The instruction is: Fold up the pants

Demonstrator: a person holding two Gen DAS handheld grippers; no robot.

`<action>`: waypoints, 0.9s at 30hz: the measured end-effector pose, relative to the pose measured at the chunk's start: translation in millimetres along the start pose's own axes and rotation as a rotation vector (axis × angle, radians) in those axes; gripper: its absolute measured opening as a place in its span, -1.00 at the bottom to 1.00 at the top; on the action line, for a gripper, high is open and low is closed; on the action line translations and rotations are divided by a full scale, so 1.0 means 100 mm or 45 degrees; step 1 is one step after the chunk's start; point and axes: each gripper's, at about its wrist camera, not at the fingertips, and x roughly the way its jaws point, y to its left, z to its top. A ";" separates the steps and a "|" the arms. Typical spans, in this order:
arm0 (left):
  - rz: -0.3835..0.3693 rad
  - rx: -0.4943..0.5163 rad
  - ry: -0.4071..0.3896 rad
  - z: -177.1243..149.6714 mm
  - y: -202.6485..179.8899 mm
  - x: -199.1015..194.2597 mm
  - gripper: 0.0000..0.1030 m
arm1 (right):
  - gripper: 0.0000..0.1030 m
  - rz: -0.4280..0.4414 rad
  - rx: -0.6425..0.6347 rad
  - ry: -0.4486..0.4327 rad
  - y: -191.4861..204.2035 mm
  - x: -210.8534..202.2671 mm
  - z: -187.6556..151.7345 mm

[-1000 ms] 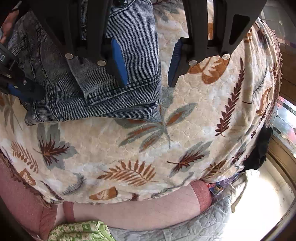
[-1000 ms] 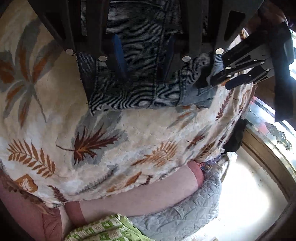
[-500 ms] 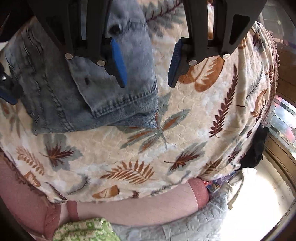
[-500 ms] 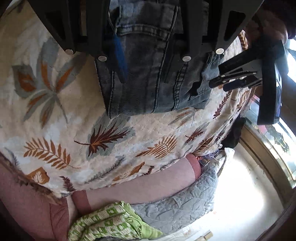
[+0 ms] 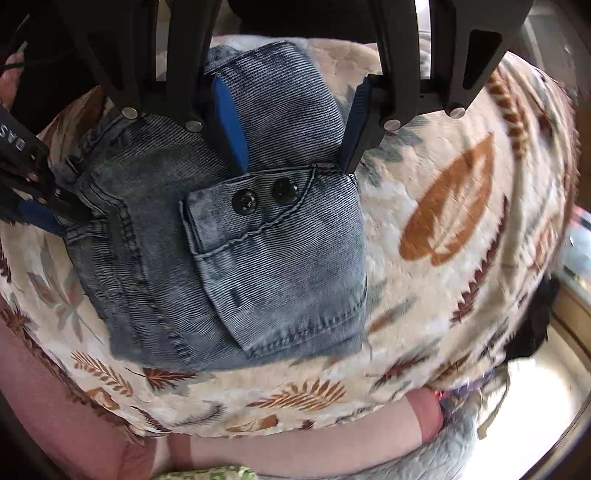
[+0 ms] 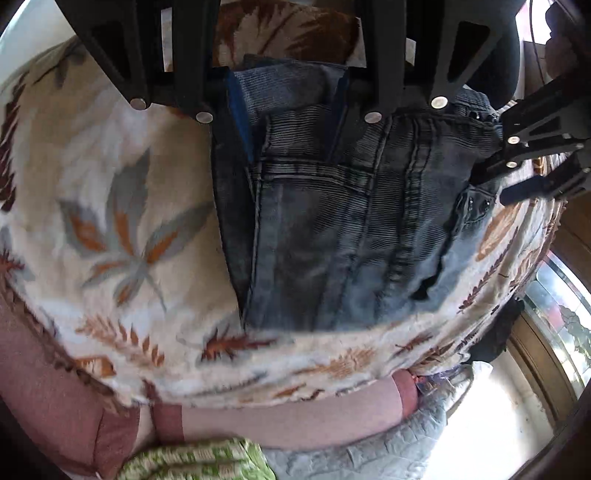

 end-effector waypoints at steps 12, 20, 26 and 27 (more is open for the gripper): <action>0.055 -0.109 -0.051 -0.17 0.29 -0.35 0.36 | -0.17 -0.022 -0.077 -0.095 0.05 -0.27 -0.10; 0.194 -0.159 -0.307 -0.31 0.54 -1.03 0.41 | -0.16 -0.020 -0.192 -0.264 0.36 -0.79 -0.04; 0.249 -0.209 -0.408 -0.39 0.76 -1.33 0.41 | -0.03 0.014 -0.284 -0.334 0.70 -1.02 -0.03; 0.250 -0.219 -0.413 -0.40 0.79 -1.35 0.41 | -0.03 0.015 -0.298 -0.339 0.76 -1.05 -0.03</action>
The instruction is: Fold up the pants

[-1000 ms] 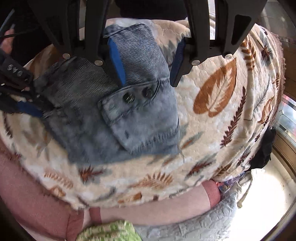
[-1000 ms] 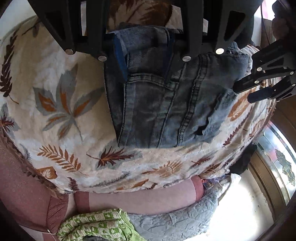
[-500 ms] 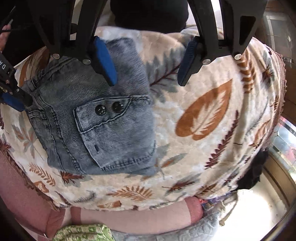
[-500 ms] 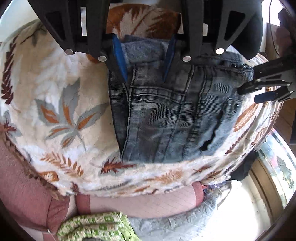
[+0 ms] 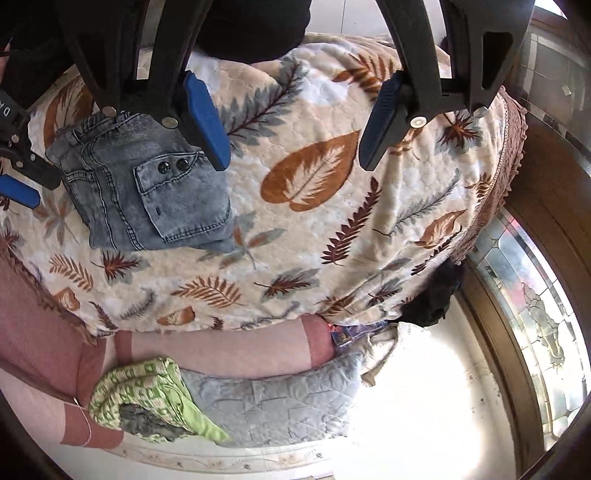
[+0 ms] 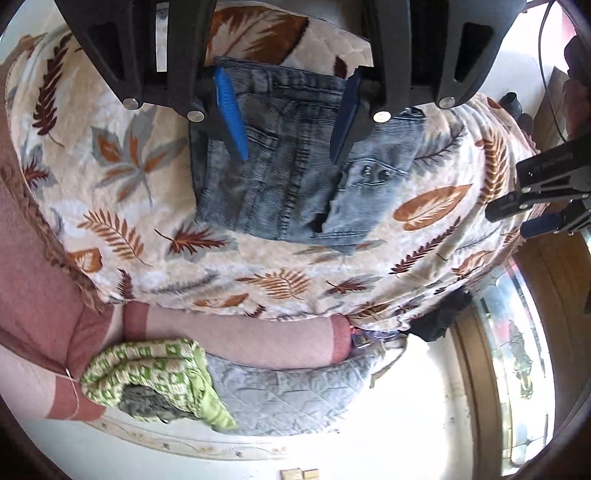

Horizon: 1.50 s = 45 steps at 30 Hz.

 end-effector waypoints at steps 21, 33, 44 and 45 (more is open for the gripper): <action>0.015 -0.055 0.043 -0.06 0.17 0.12 0.41 | 0.08 0.020 -0.095 0.000 0.33 0.02 0.03; -0.008 -0.026 0.165 -0.14 0.03 0.50 0.41 | 0.10 -0.030 0.050 0.069 -0.12 0.27 -0.05; -0.019 -0.015 0.211 -0.15 -0.04 0.69 0.41 | 0.11 -0.070 0.129 0.093 -0.39 0.39 -0.06; -0.020 -0.015 0.214 -0.15 -0.05 0.71 0.41 | 0.11 -0.073 0.132 0.095 -0.41 0.40 -0.06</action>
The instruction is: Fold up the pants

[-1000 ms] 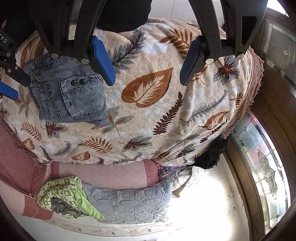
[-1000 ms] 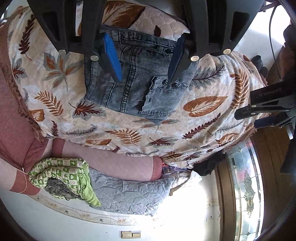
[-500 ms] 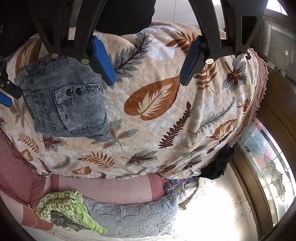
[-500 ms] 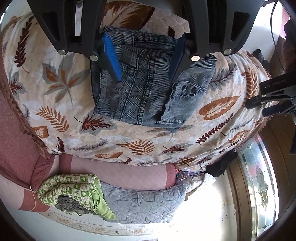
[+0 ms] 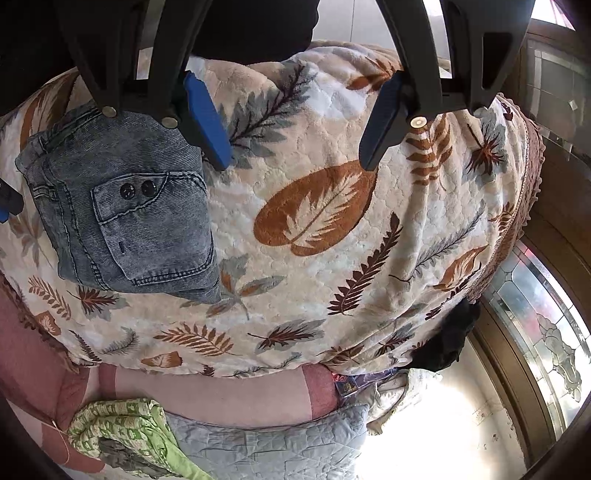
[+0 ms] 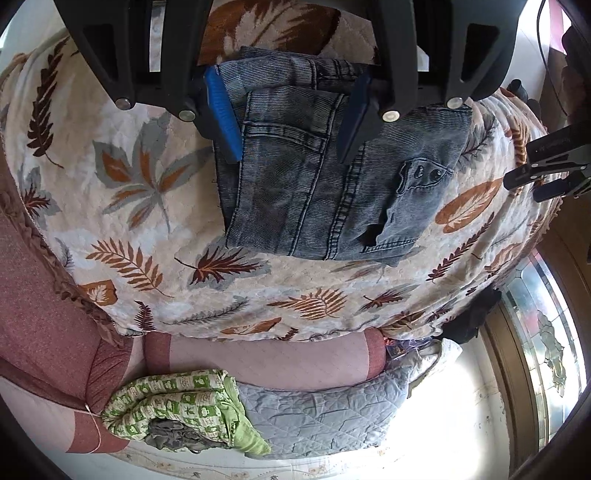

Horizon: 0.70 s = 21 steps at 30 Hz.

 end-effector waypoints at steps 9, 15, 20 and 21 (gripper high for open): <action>-0.018 0.012 0.021 0.06 -0.05 0.13 0.41 | 0.13 -0.016 0.027 0.022 -0.10 0.09 0.03; -0.023 0.026 0.038 0.10 -0.11 0.25 0.41 | 0.13 -0.031 0.053 0.044 -0.21 0.19 0.04; -0.109 0.025 0.097 0.15 -0.15 0.44 0.41 | 0.14 -0.024 0.076 0.061 -0.30 0.28 0.04; -0.130 0.027 0.112 0.16 -0.16 0.48 0.41 | 0.16 -0.012 0.088 0.065 -0.34 0.31 0.04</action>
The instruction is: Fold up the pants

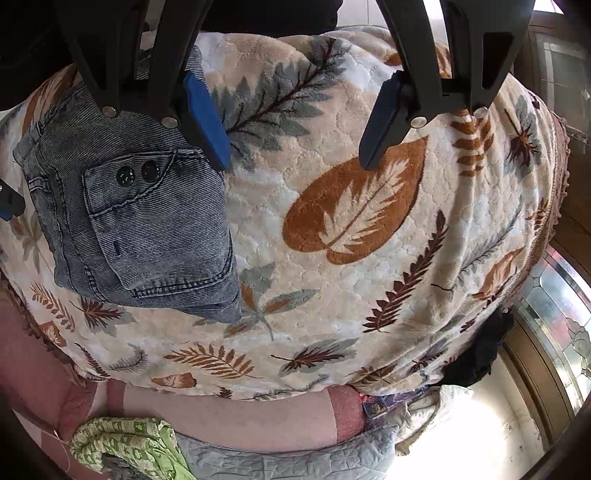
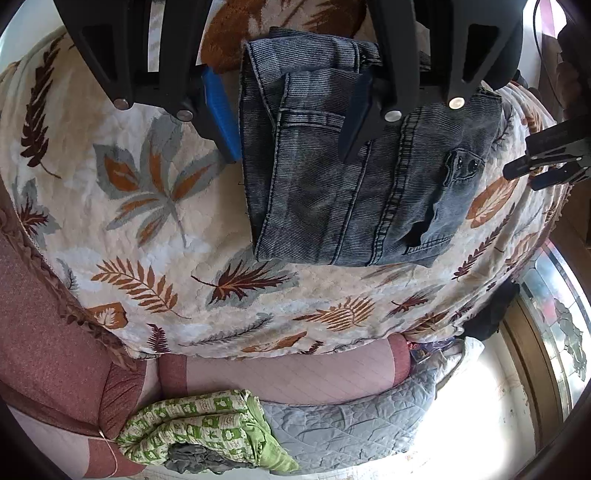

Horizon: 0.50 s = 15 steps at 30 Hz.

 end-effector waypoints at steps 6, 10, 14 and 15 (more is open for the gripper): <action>-0.167 -0.015 0.067 0.09 0.04 0.24 0.41 | 0.23 0.103 0.155 0.042 -0.38 0.20 0.02; -0.283 -0.059 0.110 0.14 0.14 0.34 0.41 | 0.23 0.204 0.286 0.098 -0.60 0.36 0.04; -0.342 -0.078 0.139 0.15 0.17 0.40 0.42 | 0.25 0.294 0.350 0.123 -0.72 0.45 0.09; -0.340 -0.074 0.138 0.15 0.17 0.39 0.42 | 0.25 0.318 0.369 0.133 -0.74 0.49 0.10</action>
